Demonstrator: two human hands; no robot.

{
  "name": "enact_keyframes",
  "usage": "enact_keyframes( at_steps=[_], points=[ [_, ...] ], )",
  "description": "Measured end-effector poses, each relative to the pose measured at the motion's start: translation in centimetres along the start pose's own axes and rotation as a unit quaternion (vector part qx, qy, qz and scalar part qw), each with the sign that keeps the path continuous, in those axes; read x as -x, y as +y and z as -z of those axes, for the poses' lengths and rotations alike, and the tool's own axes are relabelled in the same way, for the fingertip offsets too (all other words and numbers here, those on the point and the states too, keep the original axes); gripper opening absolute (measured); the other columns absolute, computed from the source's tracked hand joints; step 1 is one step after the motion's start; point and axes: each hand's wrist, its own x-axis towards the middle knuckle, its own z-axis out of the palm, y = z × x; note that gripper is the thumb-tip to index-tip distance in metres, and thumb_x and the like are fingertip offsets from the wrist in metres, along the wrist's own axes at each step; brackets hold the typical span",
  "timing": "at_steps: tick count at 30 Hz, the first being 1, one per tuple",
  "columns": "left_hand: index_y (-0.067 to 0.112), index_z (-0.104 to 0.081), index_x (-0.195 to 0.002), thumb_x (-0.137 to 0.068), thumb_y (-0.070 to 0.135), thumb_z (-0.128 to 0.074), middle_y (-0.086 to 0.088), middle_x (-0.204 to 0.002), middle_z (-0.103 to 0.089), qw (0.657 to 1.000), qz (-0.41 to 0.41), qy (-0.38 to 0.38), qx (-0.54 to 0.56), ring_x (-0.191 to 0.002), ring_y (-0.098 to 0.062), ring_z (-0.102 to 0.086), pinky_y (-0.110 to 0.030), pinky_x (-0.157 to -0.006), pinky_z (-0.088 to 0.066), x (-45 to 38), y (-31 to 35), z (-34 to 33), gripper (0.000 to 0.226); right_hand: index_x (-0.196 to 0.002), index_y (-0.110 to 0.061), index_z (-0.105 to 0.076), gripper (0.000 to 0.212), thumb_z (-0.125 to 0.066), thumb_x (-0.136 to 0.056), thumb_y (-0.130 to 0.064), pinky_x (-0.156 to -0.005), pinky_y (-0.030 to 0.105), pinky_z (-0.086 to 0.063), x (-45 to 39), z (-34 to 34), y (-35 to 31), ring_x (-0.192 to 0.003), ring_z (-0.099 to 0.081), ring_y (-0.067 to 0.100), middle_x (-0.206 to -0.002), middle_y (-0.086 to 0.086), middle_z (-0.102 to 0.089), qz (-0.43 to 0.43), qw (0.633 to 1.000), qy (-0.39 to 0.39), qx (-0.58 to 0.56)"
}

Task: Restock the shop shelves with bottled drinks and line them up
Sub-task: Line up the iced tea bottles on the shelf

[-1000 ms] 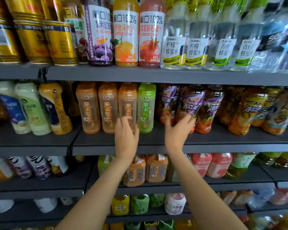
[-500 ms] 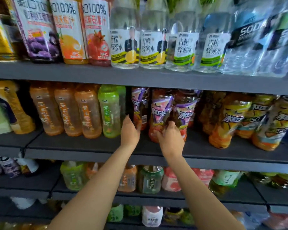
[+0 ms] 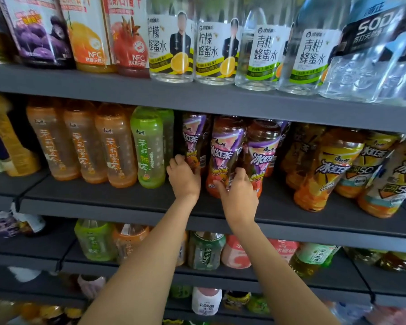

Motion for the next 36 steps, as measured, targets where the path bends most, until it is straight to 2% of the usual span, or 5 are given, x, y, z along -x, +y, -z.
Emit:
enact_keyframes(
  at_steps=[8, 17, 26, 32, 36],
  points=[
    [-0.002, -0.042, -0.119, -0.080, 0.020, -0.070, -0.020, -0.123, -0.043, 0.999, -0.008, -0.013, 0.028, -0.115, -0.035, -0.044, -0.040, -0.094, -0.040, 0.1, 0.0, 0.2, 0.053, -0.115, -0.008, -0.045, 0.046, -0.061, -0.086, -0.039, -0.070, 0.033, -0.045, -0.1, 0.0, -0.2, -0.102, -0.059, 0.025, -0.111, 0.005, -0.061, -0.015, 1.000, 0.004, -0.026],
    [0.010, -0.046, -0.129, -0.090, 0.033, -0.055, -0.002, -0.125, -0.055, 0.967, -0.145, -0.101, 0.183, -0.117, -0.015, -0.051, -0.033, -0.100, -0.043, 3.8, -2.9, 5.4, 0.047, -0.115, -0.003, -0.052, 0.050, -0.071, -0.080, -0.034, -0.077, 0.035, -0.048, 0.8, -0.4, -1.6, -0.095, -0.062, 0.027, -0.105, 0.010, -0.066, 0.014, 0.994, 0.000, -0.111],
    [0.009, -0.049, -0.124, -0.086, 0.031, -0.062, -0.006, -0.120, -0.061, 0.985, -0.134, -0.090, 0.064, -0.112, -0.020, -0.057, -0.028, -0.090, -0.043, 1.2, -3.5, 7.7, 0.046, -0.130, -0.014, -0.046, 0.048, -0.062, -0.086, -0.025, -0.082, 0.042, -0.052, 0.9, -3.5, -5.0, -0.101, -0.063, 0.029, -0.115, 0.008, -0.064, 0.048, 0.990, -0.061, -0.119],
    [0.008, -0.048, -0.122, -0.084, 0.032, -0.065, -0.006, -0.118, -0.062, 0.987, -0.117, -0.079, 0.073, -0.110, -0.020, -0.058, -0.032, -0.093, -0.046, 1.0, -3.3, 7.2, 0.048, -0.120, -0.002, -0.047, 0.047, -0.069, -0.080, -0.014, -0.080, 0.035, -0.048, 0.9, 0.5, -1.2, -0.107, -0.051, 0.028, -0.122, 0.014, -0.044, -0.034, 0.952, 0.252, -0.171],
    [0.008, -0.048, -0.121, -0.084, 0.029, -0.066, -0.005, -0.118, -0.061, 0.986, -0.121, -0.085, 0.077, -0.110, -0.019, -0.057, -0.029, -0.091, -0.044, 1.1, -2.9, 7.4, 0.046, -0.129, 0.000, -0.039, 0.067, -0.074, -0.076, -0.024, -0.098, 0.044, -0.039, -1.6, 1.4, 1.4, -0.119, -0.042, 0.035, -0.129, 0.019, -0.044, -0.139, 0.971, 0.129, -0.146]
  ],
)
